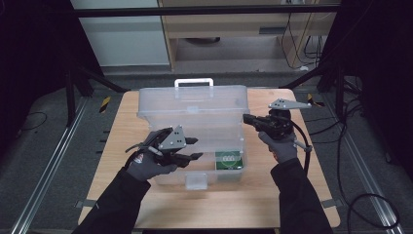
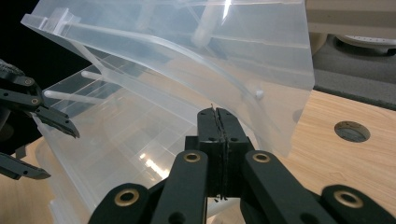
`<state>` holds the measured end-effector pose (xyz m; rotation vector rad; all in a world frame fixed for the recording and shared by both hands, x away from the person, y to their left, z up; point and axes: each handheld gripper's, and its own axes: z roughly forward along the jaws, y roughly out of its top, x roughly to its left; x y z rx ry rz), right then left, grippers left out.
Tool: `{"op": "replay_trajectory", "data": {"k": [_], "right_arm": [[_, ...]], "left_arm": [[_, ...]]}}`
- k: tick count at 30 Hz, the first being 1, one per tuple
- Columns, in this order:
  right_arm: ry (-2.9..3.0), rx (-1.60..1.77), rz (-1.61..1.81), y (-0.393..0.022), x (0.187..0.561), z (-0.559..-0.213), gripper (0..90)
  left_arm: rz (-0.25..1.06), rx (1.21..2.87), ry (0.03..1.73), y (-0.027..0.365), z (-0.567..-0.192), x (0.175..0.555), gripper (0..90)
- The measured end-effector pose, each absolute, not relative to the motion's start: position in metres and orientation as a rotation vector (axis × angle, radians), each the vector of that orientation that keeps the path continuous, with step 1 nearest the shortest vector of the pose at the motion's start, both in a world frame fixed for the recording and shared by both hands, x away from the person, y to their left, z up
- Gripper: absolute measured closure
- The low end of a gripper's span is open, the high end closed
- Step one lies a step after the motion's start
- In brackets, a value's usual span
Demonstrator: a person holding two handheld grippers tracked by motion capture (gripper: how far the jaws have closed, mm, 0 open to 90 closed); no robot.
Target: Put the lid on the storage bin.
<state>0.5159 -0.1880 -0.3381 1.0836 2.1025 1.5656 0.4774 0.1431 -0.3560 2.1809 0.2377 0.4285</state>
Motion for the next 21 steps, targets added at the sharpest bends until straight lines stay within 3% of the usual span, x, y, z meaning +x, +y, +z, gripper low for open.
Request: {"op": "replay_trajectory", "data": {"k": [21], "right_arm": [[2.13, 1.083, 1.534, -0.19, 0.505, -0.343, 90.0]], "left_arm": [[0.489, 1.985, 0.454, 0.182, -0.366, 0.458, 52.1]]}}
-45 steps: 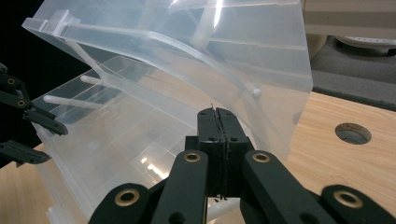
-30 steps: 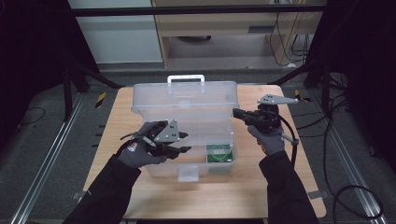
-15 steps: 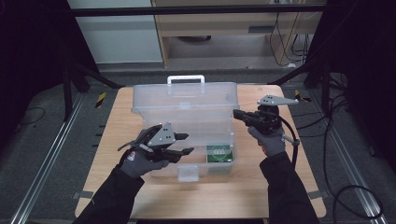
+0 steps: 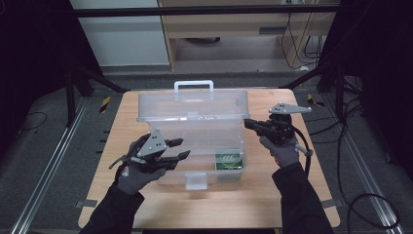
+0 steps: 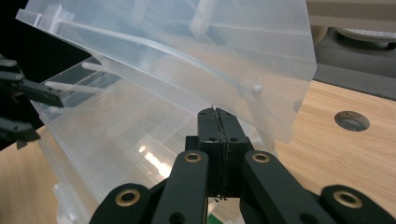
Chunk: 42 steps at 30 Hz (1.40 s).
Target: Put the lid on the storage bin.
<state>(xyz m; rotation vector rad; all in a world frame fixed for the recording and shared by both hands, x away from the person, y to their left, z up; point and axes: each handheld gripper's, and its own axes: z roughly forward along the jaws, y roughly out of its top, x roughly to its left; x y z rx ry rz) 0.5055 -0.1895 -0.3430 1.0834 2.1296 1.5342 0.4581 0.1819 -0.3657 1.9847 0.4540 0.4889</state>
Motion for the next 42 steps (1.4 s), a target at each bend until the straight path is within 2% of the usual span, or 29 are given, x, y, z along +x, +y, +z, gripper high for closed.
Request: {"op": "replay_trajectory", "data": {"k": [24, 34, 42], "right_arm": [[2.176, 1.029, 1.461, -0.184, 0.484, -0.351, 90.0], [2.197, 1.049, 1.443, -0.186, 0.48, -0.355, 90.0], [2.221, 1.06, 1.373, -0.188, 0.474, -0.364, 90.0]], "left_arm": [[0.584, 1.894, 0.667, 0.238, -0.368, 0.443, 69.1], [0.64, 1.85, 0.78, 0.26, -0.367, 0.445, 79.5], [0.655, 1.878, 0.814, 0.267, -0.373, 0.447, 81.7]]}}
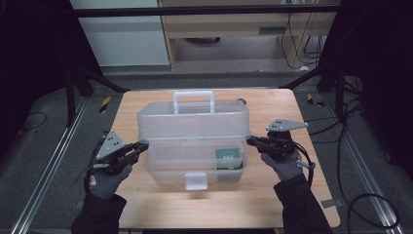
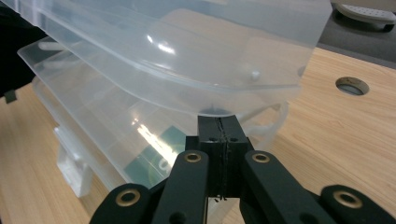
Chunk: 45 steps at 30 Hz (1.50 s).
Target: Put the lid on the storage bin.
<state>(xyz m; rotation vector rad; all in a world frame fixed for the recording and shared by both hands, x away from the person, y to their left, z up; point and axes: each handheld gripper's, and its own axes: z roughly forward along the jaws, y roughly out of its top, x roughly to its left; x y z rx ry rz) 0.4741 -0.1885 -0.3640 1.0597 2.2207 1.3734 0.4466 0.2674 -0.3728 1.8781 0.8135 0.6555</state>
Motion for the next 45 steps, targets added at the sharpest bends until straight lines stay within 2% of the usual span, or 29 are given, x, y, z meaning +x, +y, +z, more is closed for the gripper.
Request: {"op": "replay_trajectory", "data": {"k": [19, 24, 29, 33, 34, 38, 45], "right_arm": [[2.256, 1.071, 1.245, -0.19, 0.47, -0.383, 90.0], [2.255, 1.096, 1.215, -0.195, 0.47, -0.39, 90.0], [2.234, 1.152, 1.159, -0.201, 0.478, -0.404, 87.9], [2.2, 1.202, 1.108, -0.209, 0.483, -0.413, 81.4], [2.16, 1.256, 1.121, -0.217, 0.486, -0.418, 76.1], [2.116, 1.325, 1.056, -0.229, 0.491, -0.43, 64.7], [2.037, 1.419, 1.016, -0.252, 0.497, -0.443, 53.8]], "left_arm": [[0.636, 1.94, 0.878, 0.278, -0.397, 0.449, 80.6], [0.666, 2.005, 0.935, 0.286, -0.415, 0.458, 79.0], [0.666, 1.97, 1.011, 0.303, -0.427, 0.467, 76.1], [0.689, 1.932, 1.061, 0.31, -0.431, 0.47, 71.7], [0.704, 1.916, 1.088, 0.312, -0.434, 0.471, 68.1], [0.75, 1.906, 1.142, 0.317, -0.443, 0.477, 55.6], [0.765, 1.894, 1.207, 0.325, -0.454, 0.483, 43.2]]}}
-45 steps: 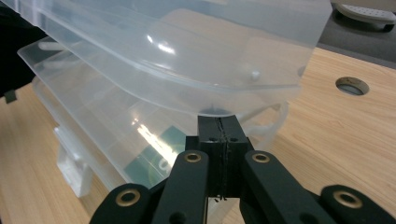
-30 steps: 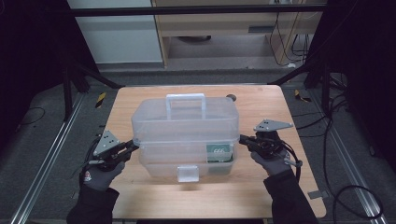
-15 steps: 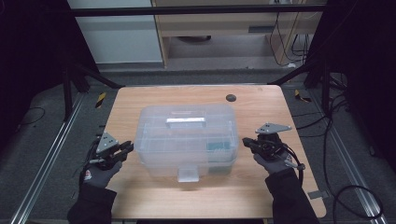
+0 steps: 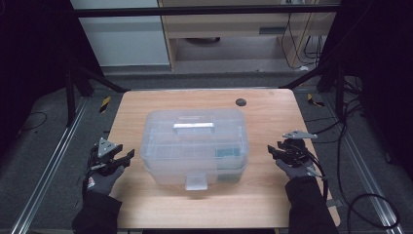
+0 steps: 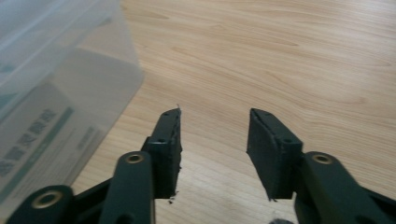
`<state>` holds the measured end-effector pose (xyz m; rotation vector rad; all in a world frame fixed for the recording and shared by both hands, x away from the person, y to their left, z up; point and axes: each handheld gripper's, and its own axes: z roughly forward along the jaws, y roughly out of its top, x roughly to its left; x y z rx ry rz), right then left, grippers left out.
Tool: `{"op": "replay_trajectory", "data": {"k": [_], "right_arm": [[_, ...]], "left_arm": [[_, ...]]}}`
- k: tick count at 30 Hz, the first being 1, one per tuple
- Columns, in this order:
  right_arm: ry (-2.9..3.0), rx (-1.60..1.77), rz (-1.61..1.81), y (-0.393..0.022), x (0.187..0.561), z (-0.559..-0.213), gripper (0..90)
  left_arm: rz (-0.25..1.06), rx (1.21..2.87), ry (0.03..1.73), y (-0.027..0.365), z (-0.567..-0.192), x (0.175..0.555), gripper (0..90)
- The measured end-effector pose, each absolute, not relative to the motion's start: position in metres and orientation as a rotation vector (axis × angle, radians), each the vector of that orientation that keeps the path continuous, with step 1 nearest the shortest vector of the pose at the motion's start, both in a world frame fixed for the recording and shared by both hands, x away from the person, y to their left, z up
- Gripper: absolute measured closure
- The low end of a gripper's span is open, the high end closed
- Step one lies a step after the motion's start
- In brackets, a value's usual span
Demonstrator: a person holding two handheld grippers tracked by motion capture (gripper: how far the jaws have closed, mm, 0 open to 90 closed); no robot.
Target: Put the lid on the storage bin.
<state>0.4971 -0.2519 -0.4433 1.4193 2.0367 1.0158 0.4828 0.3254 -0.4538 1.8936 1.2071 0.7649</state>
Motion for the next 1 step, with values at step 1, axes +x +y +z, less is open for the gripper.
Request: {"op": "replay_trajectory", "data": {"k": [1], "right_arm": [[2.037, 1.419, 1.016, -0.2519, 0.4971, -0.4433, 53.8]], "left_arm": [[0.768, 1.893, 1.211, 0.3261, -0.4552, 0.4835, 43.2]]}}
